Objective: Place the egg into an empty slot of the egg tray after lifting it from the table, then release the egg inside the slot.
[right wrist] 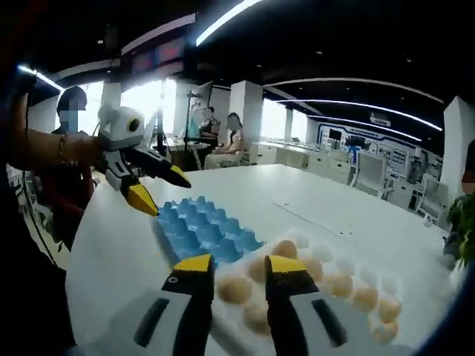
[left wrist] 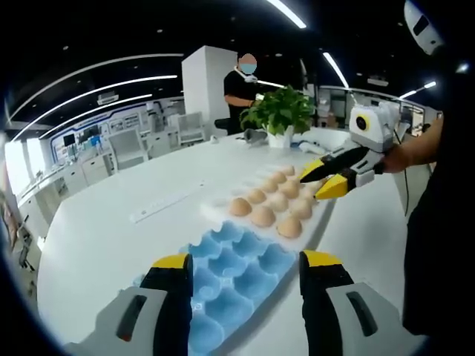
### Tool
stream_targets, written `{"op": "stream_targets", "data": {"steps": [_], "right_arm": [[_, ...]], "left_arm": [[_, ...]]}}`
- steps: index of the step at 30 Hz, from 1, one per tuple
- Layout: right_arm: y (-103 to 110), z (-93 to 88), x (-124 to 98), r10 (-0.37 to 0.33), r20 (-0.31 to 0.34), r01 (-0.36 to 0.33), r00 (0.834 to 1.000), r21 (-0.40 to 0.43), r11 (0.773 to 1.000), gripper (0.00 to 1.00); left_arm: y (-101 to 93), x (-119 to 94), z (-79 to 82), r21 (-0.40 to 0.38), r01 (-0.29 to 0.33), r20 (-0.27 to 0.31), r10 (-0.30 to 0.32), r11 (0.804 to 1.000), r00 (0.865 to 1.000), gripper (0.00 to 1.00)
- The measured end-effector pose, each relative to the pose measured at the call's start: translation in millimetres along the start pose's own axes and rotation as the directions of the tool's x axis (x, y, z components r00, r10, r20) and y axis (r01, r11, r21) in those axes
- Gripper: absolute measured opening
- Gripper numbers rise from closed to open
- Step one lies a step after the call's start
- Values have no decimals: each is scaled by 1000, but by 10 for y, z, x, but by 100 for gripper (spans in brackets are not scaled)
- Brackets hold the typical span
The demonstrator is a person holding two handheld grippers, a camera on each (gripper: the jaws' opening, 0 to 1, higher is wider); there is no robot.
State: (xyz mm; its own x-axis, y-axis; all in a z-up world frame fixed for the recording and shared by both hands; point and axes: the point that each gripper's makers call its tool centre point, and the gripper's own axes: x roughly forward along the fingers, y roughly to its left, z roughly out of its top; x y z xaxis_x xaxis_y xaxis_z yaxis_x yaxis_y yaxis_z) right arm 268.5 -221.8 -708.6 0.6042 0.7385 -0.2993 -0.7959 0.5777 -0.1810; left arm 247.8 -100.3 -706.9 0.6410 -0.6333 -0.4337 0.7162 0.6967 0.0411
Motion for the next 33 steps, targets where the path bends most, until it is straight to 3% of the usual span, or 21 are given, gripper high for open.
{"op": "stream_targets", "data": {"steps": [1, 3, 5, 7, 15, 18, 24, 27, 29, 33], "right_arm": [[-4, -25, 30, -6, -21, 6, 1000, -16, 1000, 29], [73, -167, 113, 32, -102, -26, 994, 59, 998, 26], [76, -227, 175, 39, -125, -32, 991, 58, 998, 26], [75, -352, 181, 36, -192, -27, 981, 50, 998, 26], [124, -533, 241, 59, -263, -27, 963, 125, 992, 26], [149, -609, 261, 64, -305, -29, 950, 116, 993, 25], [161, -632, 300, 63, -334, -34, 940, 92, 995, 25], [159, -678, 329, 68, -381, -51, 922, 55, 997, 25], [150, -682, 333, 74, -393, -46, 917, 81, 996, 25], [147, -716, 344, 123, -454, -76, 882, 122, 990, 26]], "left_arm": [[6, -3, -1, -2, -1, 1, 1, 1000, 1000, 58], [23, -9, -12, -4, -4, 0, 4, 1000, 1000, 58], [42, -17, -20, -7, -8, 1, 8, 1000, 1000, 58], [59, -25, -33, -9, -11, -3, 11, 1000, 1000, 57], [98, -37, -45, -13, -20, 0, 20, 1000, 1000, 57], [100, -35, -45, -14, -22, 3, 22, 1000, 1000, 57], [105, -45, -48, -16, -26, 7, 26, 1000, 1000, 57], [110, -52, -48, -21, -28, 10, 28, 999, 1000, 56], [121, -62, -49, -23, -32, 12, 33, 999, 999, 56], [135, -73, -62, -25, -38, 12, 38, 999, 999, 56]]}}
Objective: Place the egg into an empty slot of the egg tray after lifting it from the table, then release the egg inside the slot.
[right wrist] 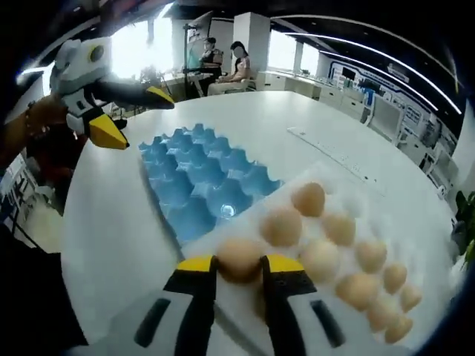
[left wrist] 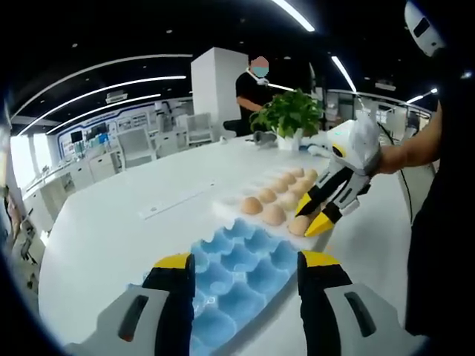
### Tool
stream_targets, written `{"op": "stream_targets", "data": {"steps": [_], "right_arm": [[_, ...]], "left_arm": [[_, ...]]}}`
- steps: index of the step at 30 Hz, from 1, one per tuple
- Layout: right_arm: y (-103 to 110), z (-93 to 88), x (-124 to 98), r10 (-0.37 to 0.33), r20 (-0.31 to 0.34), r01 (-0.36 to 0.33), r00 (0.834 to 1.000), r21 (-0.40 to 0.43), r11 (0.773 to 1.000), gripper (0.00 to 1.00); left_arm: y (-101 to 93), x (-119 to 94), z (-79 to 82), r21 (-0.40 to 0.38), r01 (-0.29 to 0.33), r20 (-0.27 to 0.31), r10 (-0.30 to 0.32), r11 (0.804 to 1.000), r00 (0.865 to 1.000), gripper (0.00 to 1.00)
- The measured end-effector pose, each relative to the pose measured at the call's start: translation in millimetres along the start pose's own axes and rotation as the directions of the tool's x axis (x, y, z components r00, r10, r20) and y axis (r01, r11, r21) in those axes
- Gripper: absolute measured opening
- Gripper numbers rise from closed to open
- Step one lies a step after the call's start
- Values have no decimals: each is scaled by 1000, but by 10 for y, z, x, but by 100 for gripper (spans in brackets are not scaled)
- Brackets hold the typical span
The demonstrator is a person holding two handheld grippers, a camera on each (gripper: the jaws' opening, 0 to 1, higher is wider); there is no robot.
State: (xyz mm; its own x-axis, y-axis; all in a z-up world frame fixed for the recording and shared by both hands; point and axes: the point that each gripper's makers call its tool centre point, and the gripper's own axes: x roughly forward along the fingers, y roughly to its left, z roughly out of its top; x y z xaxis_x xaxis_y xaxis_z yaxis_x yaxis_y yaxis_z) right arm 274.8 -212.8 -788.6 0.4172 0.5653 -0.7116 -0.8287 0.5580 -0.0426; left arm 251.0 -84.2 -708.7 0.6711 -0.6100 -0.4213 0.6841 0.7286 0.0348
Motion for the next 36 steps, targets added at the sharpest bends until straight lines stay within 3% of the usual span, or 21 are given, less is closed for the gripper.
{"op": "stream_targets", "data": {"steps": [2, 6, 12, 15, 16, 28, 36], "right_arm": [[1, -12, 14, 32, -38, -32, 999, 14, 999, 26], [7, -22, 25, 78, -44, -79, 996, -21, 997, 26], [14, -25, 35, 88, -65, -88, 994, 11, 996, 26], [20, -20, 44, 91, -87, -92, 992, -2, 996, 26], [27, -21, 42, 106, -94, -113, 990, -65, 992, 26], [41, -14, 50, 151, -74, -154, 986, -48, 987, 27], [50, -13, 34, 130, -68, -133, 989, -54, 990, 25]], "left_arm": [[1, -2, -13, -2, -1, -3, 1, 1000, 1000, 55], [1, -5, -23, -3, -1, -4, 1, 1000, 1000, 55], [5, -8, -38, -6, -2, -7, 2, 1000, 1000, 55], [2, -12, -40, -5, 0, -8, 0, 1000, 1000, 54], [0, -14, -43, -4, 1, -9, -1, 1000, 1000, 54], [5, -53, -70, -5, -3, -16, 2, 1000, 1000, 51], [51, -77, -57, -11, -16, -5, 16, 1000, 1000, 51]]}}
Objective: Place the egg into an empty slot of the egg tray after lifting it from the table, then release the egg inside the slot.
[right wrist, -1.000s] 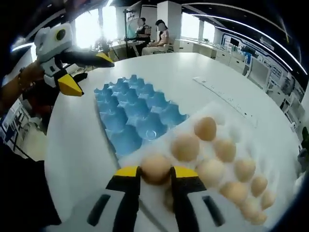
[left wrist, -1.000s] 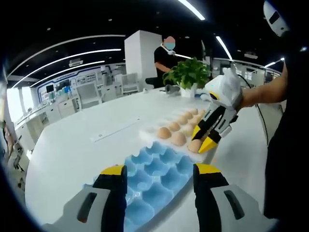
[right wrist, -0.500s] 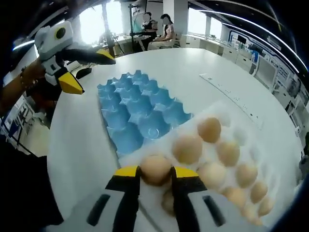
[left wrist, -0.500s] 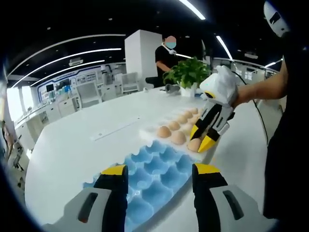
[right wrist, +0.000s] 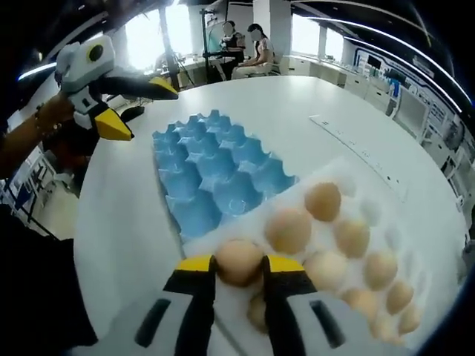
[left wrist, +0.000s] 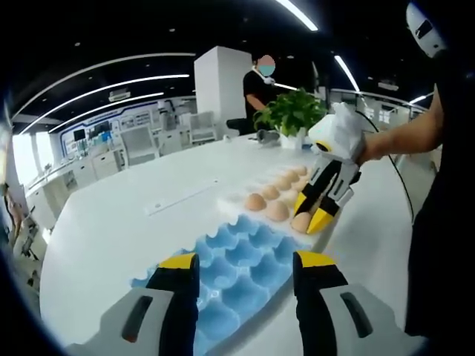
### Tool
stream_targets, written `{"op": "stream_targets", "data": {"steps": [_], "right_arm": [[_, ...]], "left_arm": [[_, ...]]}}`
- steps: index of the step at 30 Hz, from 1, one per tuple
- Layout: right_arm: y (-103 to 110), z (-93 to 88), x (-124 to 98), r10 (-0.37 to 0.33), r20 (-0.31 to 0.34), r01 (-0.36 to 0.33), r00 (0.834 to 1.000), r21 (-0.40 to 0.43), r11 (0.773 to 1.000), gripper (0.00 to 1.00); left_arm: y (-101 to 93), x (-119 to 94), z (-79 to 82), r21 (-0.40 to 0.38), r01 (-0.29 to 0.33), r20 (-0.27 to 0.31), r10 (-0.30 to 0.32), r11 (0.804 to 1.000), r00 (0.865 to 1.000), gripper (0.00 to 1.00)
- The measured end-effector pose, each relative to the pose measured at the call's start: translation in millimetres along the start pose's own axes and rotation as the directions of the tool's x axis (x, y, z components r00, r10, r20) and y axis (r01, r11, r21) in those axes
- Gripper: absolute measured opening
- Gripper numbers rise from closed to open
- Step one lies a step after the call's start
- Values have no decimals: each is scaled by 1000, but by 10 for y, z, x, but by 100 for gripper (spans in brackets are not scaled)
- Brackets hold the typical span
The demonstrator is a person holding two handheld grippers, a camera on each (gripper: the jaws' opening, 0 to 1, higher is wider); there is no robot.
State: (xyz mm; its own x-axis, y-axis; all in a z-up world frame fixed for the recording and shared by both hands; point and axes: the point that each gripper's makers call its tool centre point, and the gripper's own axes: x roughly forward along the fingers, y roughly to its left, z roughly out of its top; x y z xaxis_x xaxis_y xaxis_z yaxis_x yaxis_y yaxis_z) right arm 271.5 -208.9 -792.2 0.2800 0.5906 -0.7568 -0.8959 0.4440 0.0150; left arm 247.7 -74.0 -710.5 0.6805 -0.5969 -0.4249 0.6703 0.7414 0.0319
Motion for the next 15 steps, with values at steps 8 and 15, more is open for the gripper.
{"op": "stream_targets", "data": {"steps": [8, 15], "right_arm": [[-29, 42, -67, -13, 36, 10, 999, 64, 998, 24], [0, 132, -162, -2, 82, -4, 997, 73, 997, 24]], "left_arm": [[32, -29, -62, -11, -5, -8, 5, 1000, 1000, 57], [101, -34, -96, -11, -18, -22, 18, 1000, 1000, 69]]}}
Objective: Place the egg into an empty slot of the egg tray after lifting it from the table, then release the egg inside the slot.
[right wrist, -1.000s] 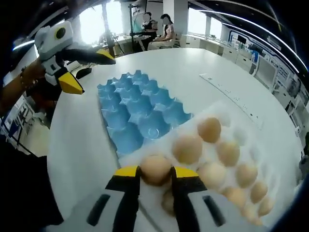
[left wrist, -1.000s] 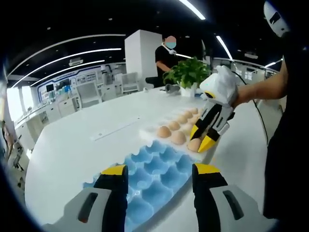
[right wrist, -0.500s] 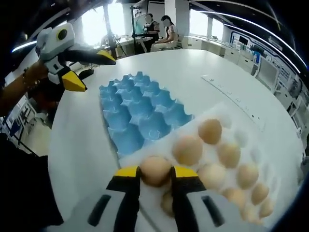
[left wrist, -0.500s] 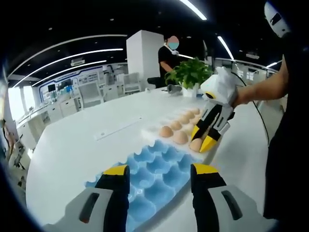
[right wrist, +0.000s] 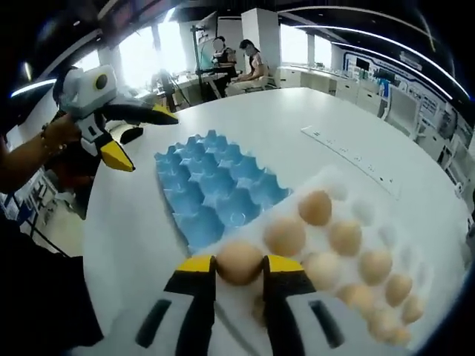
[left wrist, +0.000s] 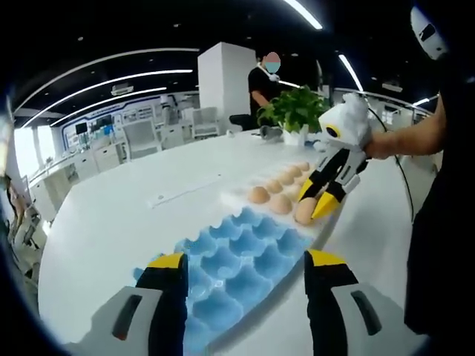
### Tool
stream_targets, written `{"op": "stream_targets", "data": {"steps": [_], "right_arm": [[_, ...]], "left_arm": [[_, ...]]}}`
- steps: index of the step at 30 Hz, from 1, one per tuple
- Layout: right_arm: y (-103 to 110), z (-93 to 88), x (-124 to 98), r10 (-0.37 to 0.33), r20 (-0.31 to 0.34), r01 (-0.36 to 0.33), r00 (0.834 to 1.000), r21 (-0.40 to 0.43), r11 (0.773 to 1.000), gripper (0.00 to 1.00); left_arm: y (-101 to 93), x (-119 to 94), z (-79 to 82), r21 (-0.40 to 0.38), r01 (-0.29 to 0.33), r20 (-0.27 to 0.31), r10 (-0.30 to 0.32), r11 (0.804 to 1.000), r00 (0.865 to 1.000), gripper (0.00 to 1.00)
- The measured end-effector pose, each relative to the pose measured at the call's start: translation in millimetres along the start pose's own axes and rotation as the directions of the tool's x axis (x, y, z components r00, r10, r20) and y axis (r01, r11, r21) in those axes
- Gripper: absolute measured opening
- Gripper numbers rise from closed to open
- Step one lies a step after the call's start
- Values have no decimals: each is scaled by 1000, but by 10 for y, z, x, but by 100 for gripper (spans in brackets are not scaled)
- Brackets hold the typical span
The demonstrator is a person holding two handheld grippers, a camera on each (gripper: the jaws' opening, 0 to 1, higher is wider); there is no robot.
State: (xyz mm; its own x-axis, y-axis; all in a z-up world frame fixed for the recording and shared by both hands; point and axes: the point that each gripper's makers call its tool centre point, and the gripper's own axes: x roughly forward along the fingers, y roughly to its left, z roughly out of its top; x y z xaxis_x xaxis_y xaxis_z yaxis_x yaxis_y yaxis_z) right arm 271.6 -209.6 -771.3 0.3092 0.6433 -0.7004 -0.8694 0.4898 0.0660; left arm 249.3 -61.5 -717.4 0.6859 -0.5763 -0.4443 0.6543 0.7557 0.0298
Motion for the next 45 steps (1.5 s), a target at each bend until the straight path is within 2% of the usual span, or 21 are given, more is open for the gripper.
{"op": "stream_targets", "data": {"steps": [3, 8, 11, 16, 25, 33, 35, 40, 45], "right_arm": [[11, 15, -19, 10, 9, -10, 1000, 9, 1000, 24], [-10, 68, -62, 2, 38, -3, 999, 12, 1000, 24], [-16, 55, -73, -1, 35, 1, 999, -1, 1000, 24], [-25, 47, -88, -4, 32, 5, 999, -18, 1000, 25], [-25, 71, -131, -7, 44, 8, 999, -32, 999, 25], [-19, 74, -138, -11, 41, 12, 999, -48, 999, 25], [-19, 92, -144, -12, 48, 15, 999, -54, 998, 25], [-16, 88, -151, -9, 44, 11, 999, -50, 999, 25], [-10, 90, -154, -8, 47, 11, 999, -53, 999, 25]], "left_arm": [[-16, -2, 24, -10, 15, 4, -15, 1000, 1000, 69], [28, 13, 21, -19, 2, -6, -2, 1000, 1000, 79], [31, 11, 9, -17, 1, -16, -1, 1000, 1000, 77], [27, 16, 72, -18, 1, 8, -1, 1000, 1000, 85], [26, 20, 46, -34, 12, -13, -12, 999, 1000, 92], [-7, 14, 73, -38, 23, -2, -23, 999, 1000, 100], [3, 3, 63, -37, 20, -13, -20, 999, 1000, 100], [16, -10, 98, -32, 26, 8, -26, 999, 1000, 100], [54, -15, 96, -19, 22, 5, -22, 1000, 1000, 100]]}}
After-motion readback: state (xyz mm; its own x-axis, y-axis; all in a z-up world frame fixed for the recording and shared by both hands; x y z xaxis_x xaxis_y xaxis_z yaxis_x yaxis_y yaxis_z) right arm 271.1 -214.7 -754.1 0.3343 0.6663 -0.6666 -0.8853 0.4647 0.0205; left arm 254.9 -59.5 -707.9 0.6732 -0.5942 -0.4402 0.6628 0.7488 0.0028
